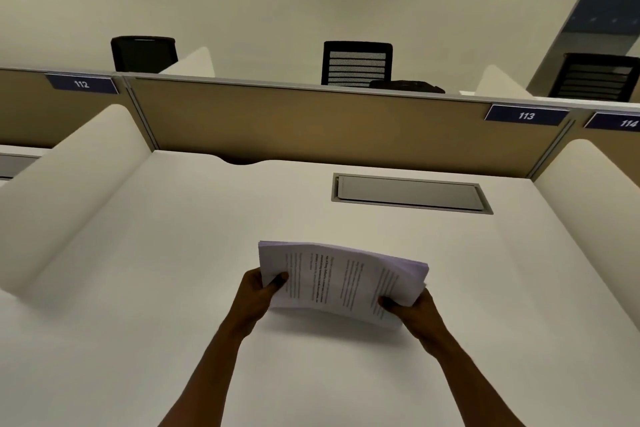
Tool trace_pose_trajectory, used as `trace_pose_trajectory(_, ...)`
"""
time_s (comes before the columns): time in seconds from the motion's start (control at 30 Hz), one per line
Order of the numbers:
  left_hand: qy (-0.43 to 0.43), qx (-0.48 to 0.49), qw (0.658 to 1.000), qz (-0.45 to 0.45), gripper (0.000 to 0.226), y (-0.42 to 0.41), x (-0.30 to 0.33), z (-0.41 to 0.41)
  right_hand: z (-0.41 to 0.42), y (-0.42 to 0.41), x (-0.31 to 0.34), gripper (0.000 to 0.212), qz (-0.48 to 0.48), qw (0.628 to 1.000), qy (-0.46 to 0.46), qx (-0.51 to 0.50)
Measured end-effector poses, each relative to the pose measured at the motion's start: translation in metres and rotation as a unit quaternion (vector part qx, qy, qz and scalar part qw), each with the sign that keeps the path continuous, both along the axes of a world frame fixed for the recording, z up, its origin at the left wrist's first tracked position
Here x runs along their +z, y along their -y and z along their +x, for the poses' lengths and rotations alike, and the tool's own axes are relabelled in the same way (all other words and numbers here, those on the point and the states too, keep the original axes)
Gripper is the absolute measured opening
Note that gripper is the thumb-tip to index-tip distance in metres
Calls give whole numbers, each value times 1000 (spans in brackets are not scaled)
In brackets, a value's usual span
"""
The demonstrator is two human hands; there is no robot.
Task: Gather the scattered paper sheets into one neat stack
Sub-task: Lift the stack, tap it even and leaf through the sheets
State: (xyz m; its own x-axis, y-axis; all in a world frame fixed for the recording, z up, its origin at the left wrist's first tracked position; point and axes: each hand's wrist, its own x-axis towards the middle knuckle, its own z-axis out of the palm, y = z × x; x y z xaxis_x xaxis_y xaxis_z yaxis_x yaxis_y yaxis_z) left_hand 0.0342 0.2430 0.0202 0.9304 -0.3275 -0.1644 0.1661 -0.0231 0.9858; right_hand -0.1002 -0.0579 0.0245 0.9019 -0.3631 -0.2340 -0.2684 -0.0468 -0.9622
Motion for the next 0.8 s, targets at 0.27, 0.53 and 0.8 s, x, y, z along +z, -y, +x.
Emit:
trace_pose_trajectory(0.27, 3, 12, 1000, 5, 29, -4, -7, 5, 7, 4, 1, 33, 2, 1000, 21, -10)
trace_pose_trajectory(0.53, 7, 20, 1000, 18, 26, 2, -6, 7, 15, 3, 1, 25, 21, 998, 40, -47)
trace_pose_trajectory(0.8, 12, 22, 1000, 18, 32, 1, -6, 3, 15, 5, 0, 30, 14, 997, 44, -61)
